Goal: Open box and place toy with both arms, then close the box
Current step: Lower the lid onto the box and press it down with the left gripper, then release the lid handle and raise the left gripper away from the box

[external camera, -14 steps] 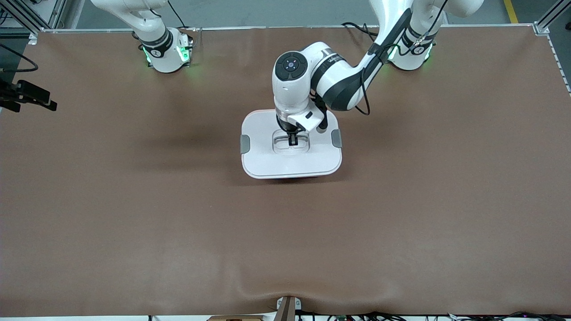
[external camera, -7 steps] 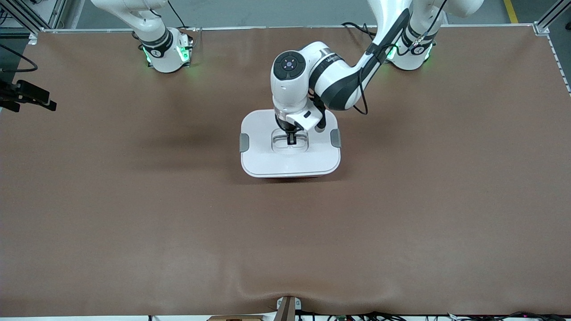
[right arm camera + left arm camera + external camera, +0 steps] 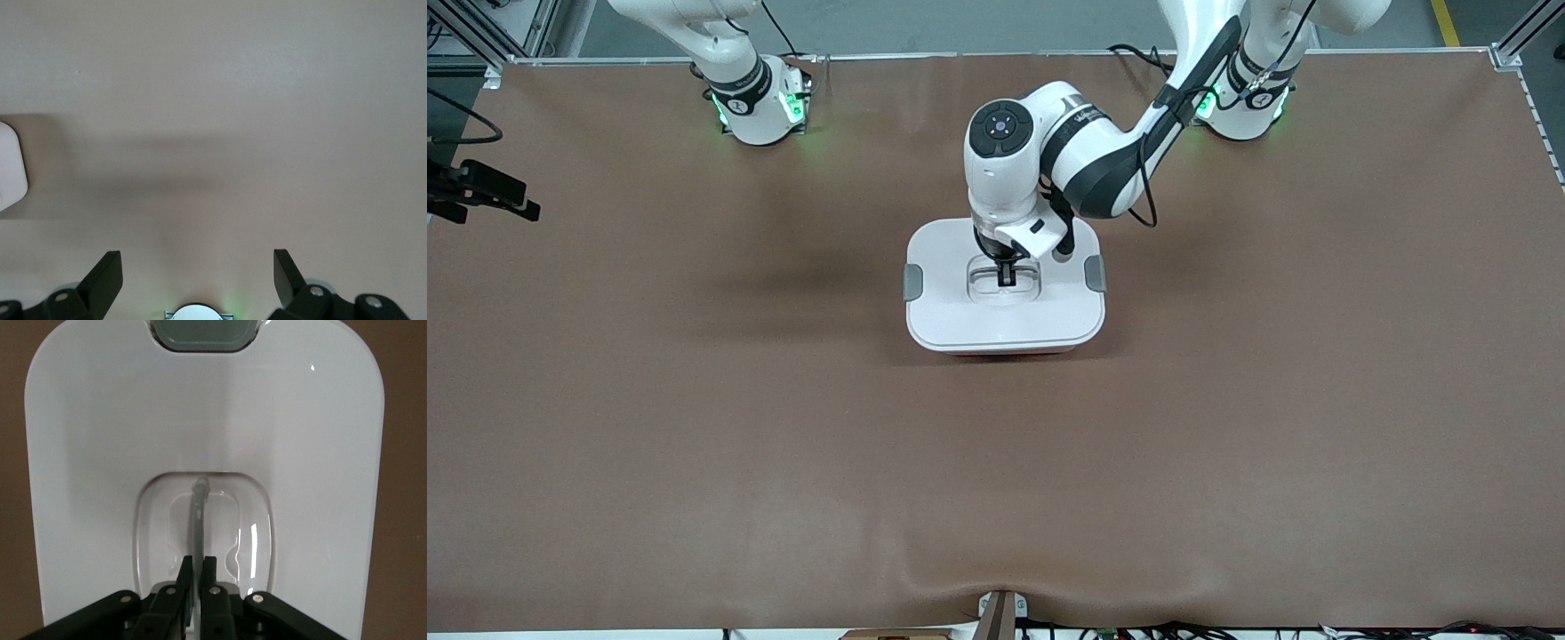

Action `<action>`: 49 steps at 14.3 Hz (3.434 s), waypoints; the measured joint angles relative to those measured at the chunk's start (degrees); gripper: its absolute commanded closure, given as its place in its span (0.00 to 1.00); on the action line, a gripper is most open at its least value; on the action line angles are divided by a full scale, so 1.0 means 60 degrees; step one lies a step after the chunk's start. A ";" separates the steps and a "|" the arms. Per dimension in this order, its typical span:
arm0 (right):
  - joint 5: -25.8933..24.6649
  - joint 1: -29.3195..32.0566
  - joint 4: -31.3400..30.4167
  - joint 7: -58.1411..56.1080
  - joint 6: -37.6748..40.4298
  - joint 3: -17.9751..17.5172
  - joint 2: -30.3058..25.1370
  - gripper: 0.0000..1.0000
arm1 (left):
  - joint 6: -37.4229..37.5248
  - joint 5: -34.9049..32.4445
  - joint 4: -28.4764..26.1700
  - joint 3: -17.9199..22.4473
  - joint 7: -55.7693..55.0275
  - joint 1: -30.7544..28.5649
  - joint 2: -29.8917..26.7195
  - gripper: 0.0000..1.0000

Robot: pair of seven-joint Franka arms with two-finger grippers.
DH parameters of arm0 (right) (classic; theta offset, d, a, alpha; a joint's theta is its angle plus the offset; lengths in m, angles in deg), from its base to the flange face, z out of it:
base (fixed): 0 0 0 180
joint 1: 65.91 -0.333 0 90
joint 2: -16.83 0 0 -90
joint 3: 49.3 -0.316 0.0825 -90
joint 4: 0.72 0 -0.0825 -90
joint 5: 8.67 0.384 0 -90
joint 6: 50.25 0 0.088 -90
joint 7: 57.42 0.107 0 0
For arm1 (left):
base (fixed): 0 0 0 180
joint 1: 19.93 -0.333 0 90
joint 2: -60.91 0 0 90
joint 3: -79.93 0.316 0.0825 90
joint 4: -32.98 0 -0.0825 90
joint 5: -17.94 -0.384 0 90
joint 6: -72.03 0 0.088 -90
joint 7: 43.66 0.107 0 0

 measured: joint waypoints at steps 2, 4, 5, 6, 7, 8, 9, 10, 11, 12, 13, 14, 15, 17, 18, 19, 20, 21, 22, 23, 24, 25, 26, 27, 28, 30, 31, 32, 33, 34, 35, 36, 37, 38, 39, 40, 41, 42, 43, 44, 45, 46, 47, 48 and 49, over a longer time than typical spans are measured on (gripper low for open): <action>0.0000 0.0000 0.0000 -0.0029 0.0000 0.0000 0.0000 0.00 | 0.0000 0.0000 -0.0002 0.0000 0.0000 0.0007 0.0000 1.00; 0.0000 0.0000 0.0000 -0.0037 0.0000 0.0000 0.0000 0.00 | -0.0001 0.0000 -0.0012 0.0000 0.0000 0.0012 0.0000 1.00; 0.0000 0.0000 0.0000 -0.0038 0.0000 0.0000 0.0000 0.00 | -0.0001 0.0000 -0.0021 0.0001 0.0000 0.0014 0.0000 1.00; 0.0000 0.0000 -0.0001 -0.0040 0.0000 0.0000 0.0000 0.00 | -0.0001 0.0000 -0.0035 0.0003 0.0000 0.0014 0.0000 1.00; 0.0000 0.0000 -0.0001 -0.0041 0.0000 0.0000 0.0000 0.00 | 0.0001 -0.0006 -0.0052 0.0009 0.0000 0.0013 0.0000 1.00; 0.0000 0.0000 -0.0001 -0.0042 0.0000 0.0000 0.0000 0.00 | 0.0002 -0.0009 -0.0072 0.0013 0.0000 0.0013 0.0000 1.00; 0.0000 0.0000 -0.0001 -0.0043 0.0000 0.0000 0.0000 0.00 | -0.0002 -0.0009 -0.0076 0.0012 0.0001 0.0014 -0.0001 1.00; 0.0000 0.0000 -0.0001 -0.0044 0.0000 0.0000 0.0000 0.00 | -0.0002 -0.0010 -0.0076 0.0013 0.0001 0.0014 -0.0001 1.00; 0.0000 0.0000 -0.0001 -0.0045 0.0000 0.0000 0.0000 0.00 | -0.0002 -0.0010 -0.0076 0.0012 0.0001 0.0014 -0.0001 1.00; 0.0000 0.0001 -0.0001 -0.0045 0.0000 0.0000 0.0000 0.00 | -0.0002 -0.0010 -0.0076 0.0012 0.0001 0.0014 -0.0001 1.00; 0.0000 0.0000 -0.0001 -0.0059 0.0000 0.0000 0.0000 0.00 | -0.0002 -0.0010 -0.0078 0.0012 0.0002 0.0016 -0.0001 1.00; 0.0000 0.0001 -0.0001 -0.0086 0.0000 0.0000 0.0000 0.00 | -0.0002 -0.0011 -0.0084 0.0012 0.0004 0.0019 -0.0001 1.00; 0.0000 0.0003 -0.0001 -0.0105 0.0000 0.0000 0.0000 0.00 | -0.0003 -0.0031 -0.0088 0.0012 0.0007 0.0024 -0.0001 1.00; 0.0000 0.0013 -0.0001 -0.0120 0.0000 0.0000 0.0000 0.00 | -0.0002 -0.0079 -0.0088 0.0012 0.0011 0.0039 -0.0001 1.00; 0.0000 0.0020 -0.0001 -0.0122 0.0000 0.0000 0.0000 0.00 | -0.0002 -0.0089 -0.0089 0.0011 0.0011 0.0041 -0.0001 0.97; 0.0000 0.0027 -0.0001 -0.0127 0.0000 0.0000 0.0000 0.00 | -0.0002 -0.0091 -0.0087 0.0012 0.0011 0.0041 -0.0002 0.67; 0.0000 0.0032 -0.0001 -0.0131 0.0000 0.0000 0.0000 0.00 | -0.0002 -0.0092 -0.0079 0.0013 0.0011 0.0039 -0.0005 0.37; 0.0000 0.0035 -0.0001 -0.0133 0.0000 0.0000 0.0000 0.00 | -0.0002 -0.0092 -0.0072 0.0014 0.0011 0.0032 -0.0004 0.15; 0.0000 0.0037 -0.0001 -0.0138 0.0000 0.0000 0.0000 0.00 | -0.0003 -0.0092 -0.0063 0.0016 0.0011 0.0028 -0.0004 0.02; 0.0000 0.0038 -0.0001 -0.0152 0.0000 0.0000 0.0000 0.00 | -0.0005 -0.0092 -0.0029 0.0021 0.0010 0.0026 -0.0004 0.00; 0.0000 0.0044 -0.0002 -0.0178 0.0000 0.0000 0.0000 0.00 | -0.0009 -0.0092 0.0033 0.0027 0.0010 0.0020 -0.0006 0.00; 0.0000 0.0052 -0.0002 -0.0205 0.0000 0.0001 0.0000 0.00 | -0.0013 -0.0092 0.0125 0.0032 0.0010 0.0012 -0.0012 0.00; 0.0000 0.0060 -0.0002 -0.0231 0.0000 0.0002 0.0000 0.00 | -0.0013 -0.0092 0.0245 0.0038 0.0010 0.0006 -0.0021 0.00; 0.0000 0.0067 -0.0002 -0.0245 0.0000 0.0003 0.0000 0.00 | -0.0013 -0.0092 0.0347 0.0049 0.0011 0.0004 -0.0032 0.00; 0.0000 0.0073 -0.0003 -0.0251 0.0000 0.0004 0.0000 0.00 | -0.0011 -0.0092 0.0425 0.0073 0.0032 0.0002 -0.0054 0.00; 0.0000 0.0082 -0.0003 -0.0263 0.0000 0.0004 0.0000 0.00 | 0.0008 -0.0092 0.0520 0.0144 0.0226 -0.0018 -0.0145 0.00; 0.0000 0.0083 -0.0003 -0.0268 0.0000 0.0004 0.0000 0.00 | 0.0043 -0.0093 0.0542 0.0181 0.0409 -0.0054 -0.0225 0.00; 0.0000 0.0084 -0.0003 -0.0271 0.0000 0.0004 0.0000 0.00 | 0.0120 -0.0093 0.0568 0.0213 0.0658 -0.0138 -0.0318 0.00; 0.0000 0.0084 -0.0004 -0.0273 0.0000 0.0004 0.0000 0.00 | 0.0262 -0.0093 0.0624 0.0220 0.0938 -0.0282 -0.0408 0.00; 0.0000 0.0084 -0.0005 -0.0274 0.0000 0.0004 0.0000 0.00 | 0.0445 -0.0093 0.0701 0.0222 0.1251 -0.0448 -0.0490 0.00; 0.0000 0.0084 -0.0006 -0.0276 0.0000 0.0004 0.0000 0.00 | 0.0654 -0.0093 0.0800 0.0224 0.1647 -0.0626 -0.0555 0.00; 0.0000 0.0084 -0.0007 -0.0276 0.0000 0.0004 0.0000 0.00 | 0.0801 -0.0093 0.0894 0.0226 0.1965 -0.0745 -0.0591 0.00; 0.0000 0.0084 -0.0007 -0.0278 0.0000 0.0004 0.0000 0.00 | 0.0930 -0.0093 0.0993 0.0231 0.2289 -0.0868 -0.0626 0.00; 0.0000 0.0084 -0.0007 -0.0279 0.0000 0.0004 0.0000 0.00 | 0.1017 -0.0094 0.1067 0.0234 0.2627 -0.1010 -0.0682 0.00; 0.0000 0.0084 -0.0007 -0.0280 -0.0002 0.0004 0.0000 0.00 | 0.1068 -0.0094 0.1109 0.0236 0.3001 -0.1178 -0.0760 0.00; 0.0000 0.0084 -0.0007 -0.0281 -0.0003 0.0004 0.0000 0.00 | 0.1118 -0.0094 0.1147 0.0240 0.3401 -0.1359 -0.0840 0.00; 0.0000 0.0084 -0.0007 -0.0282 -0.0004 0.0004 0.0000 0.00 | 0.1163 -0.0094 0.1164 0.0243 0.3780 -0.1535 -0.0922 0.00; 0.0000 0.0084 -0.0007 -0.0283 -0.0004 0.0004 0.0000 0.00 | 0.1227 -0.0094 0.1166 0.0243 0.4169 -0.1699 -0.0994 0.00; 0.0000 0.0084 -0.0007 -0.0284 -0.0004 0.0004 0.0000 0.00 | 0.1293 -0.0094 0.1168 0.0246 0.4550 -0.1837 -0.1044 0.00; 0.0000 0.0084 -0.0007 -0.0285 -0.0006 0.0003 0.0000 0.00 | 0.1342 -0.0096 0.1169 0.0245 0.4945 -0.1966 -0.1082 0.00; 0.0000 0.0084 -0.0007 -0.0285 -0.0007 0.0002 0.0000 0.00 | 0.1375 -0.0098 0.1175 0.0249 0.5393 -0.2113 -0.1121 0.00; 0.0000 0.0084 -0.0007 -0.0286 -0.0008 0.0002 0.0000 0.00 | 0.1408 -0.0098 0.1185 0.0251 0.5890 -0.2271 -0.1173 0.00; 0.0000 0.0084 -0.0007 -0.0286 -0.0008 0.0001 0.0000 0.00 | 0.1459 -0.0099 0.1189 0.0251 0.6428 -0.2457 -0.1239 0.00; 0.0000 0.0084 -0.0007 -0.0286 -0.0009 0.0000 0.0000 0.00 | 0.1549 -0.0099 0.1192 0.0253 0.6987 -0.2669 -0.1302 0.00; 0.0000 0.0084 -0.0007 -0.0287 -0.0009 -0.0002 0.0000 0.00 | 0.1617 -0.0099 0.1193 0.0254 0.7533 -0.2893 -0.1353 0.00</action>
